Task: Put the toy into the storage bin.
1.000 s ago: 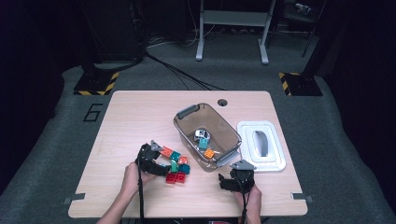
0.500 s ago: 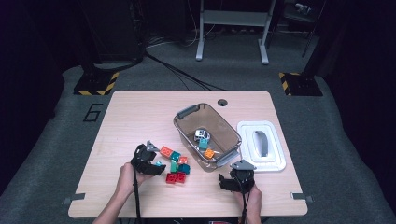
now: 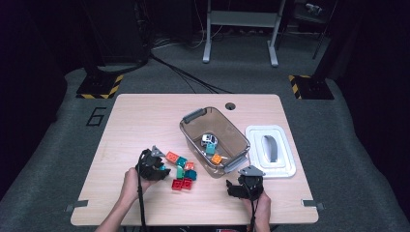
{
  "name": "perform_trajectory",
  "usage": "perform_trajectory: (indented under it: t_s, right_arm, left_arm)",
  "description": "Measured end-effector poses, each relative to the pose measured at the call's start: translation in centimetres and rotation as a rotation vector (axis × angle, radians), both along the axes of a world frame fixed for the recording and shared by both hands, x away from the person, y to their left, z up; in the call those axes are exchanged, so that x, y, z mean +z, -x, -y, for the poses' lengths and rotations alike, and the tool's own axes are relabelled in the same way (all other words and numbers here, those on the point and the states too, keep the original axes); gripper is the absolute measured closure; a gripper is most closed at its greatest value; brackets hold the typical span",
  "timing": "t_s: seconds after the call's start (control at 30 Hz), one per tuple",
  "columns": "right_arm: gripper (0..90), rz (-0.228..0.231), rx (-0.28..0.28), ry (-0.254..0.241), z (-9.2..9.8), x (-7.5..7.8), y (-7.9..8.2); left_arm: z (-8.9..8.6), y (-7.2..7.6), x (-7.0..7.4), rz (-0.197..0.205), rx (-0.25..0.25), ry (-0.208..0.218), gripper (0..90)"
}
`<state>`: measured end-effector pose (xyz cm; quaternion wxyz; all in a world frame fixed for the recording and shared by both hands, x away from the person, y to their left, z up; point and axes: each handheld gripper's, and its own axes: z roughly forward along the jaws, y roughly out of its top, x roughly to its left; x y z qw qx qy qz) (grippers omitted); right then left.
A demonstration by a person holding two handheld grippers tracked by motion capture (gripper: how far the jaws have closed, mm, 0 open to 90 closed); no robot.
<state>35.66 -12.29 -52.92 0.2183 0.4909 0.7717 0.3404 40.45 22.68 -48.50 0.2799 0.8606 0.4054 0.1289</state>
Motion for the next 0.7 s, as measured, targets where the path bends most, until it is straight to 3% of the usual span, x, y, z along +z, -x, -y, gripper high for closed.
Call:
perform_trajectory:
  t_s: [0.37,0.7]
  right_arm:
    - [14.2,0.0,-0.001,0.0,0.0,0.0,0.0]
    - [14.2,0.0,-0.001,0.0,0.0,0.0,0.0]
  left_arm:
    - [-0.4,-0.4,2.1,0.018,-0.012,0.012,59.0]
    - [-0.3,-1.2,4.3,0.059,-0.013,0.009,59.0]
